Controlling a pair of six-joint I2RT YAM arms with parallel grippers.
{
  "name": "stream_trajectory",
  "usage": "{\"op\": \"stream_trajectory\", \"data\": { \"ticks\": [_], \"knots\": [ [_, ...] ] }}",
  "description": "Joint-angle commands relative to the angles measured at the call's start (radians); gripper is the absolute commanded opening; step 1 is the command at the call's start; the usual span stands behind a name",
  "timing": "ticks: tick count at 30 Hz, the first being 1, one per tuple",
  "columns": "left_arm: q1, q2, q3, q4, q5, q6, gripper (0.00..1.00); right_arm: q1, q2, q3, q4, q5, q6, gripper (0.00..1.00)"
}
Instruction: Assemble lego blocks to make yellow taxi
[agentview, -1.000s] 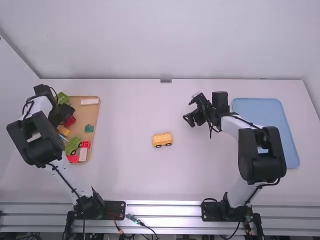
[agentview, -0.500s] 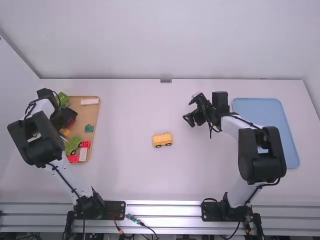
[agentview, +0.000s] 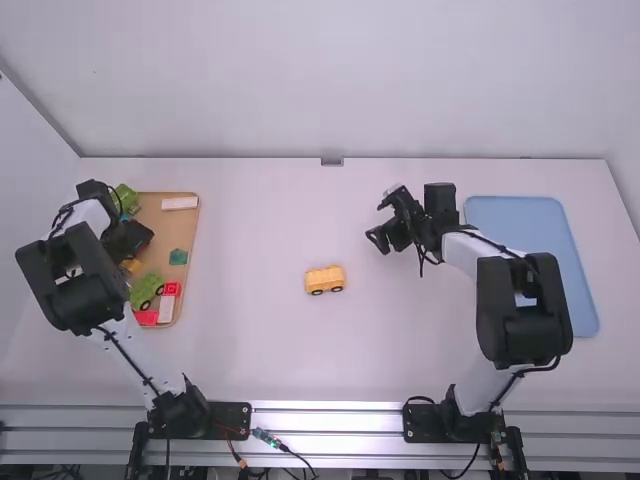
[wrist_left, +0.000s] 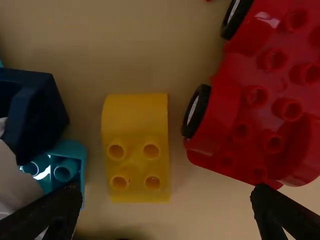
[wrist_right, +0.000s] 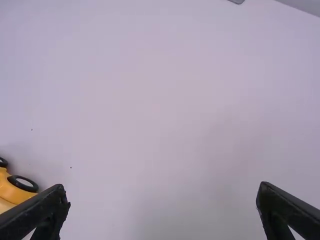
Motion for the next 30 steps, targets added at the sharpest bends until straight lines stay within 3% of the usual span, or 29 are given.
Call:
{"op": "stream_trajectory", "data": {
  "ticks": [1, 8, 24, 30],
  "knots": [
    [-0.005, 0.001, -0.011, -0.008, -0.016, -0.003, 0.87, -0.003, -0.027, 0.000, -0.001, -0.006, 0.002, 0.99],
    [-0.004, 0.001, -0.011, -0.026, -0.020, -0.024, 0.84, -0.004, -0.027, 0.000, -0.003, -0.006, 0.002, 0.99],
    [0.002, 0.001, -0.100, 0.113, 0.036, 0.021, 0.79, -0.005, -0.027, 0.000, -0.006, -0.006, 0.002, 0.99],
    [0.002, 0.001, -0.099, 0.098, -0.044, -0.030, 0.73, -0.004, -0.027, 0.000, -0.007, -0.006, 0.002, 0.99]
  ]
}}
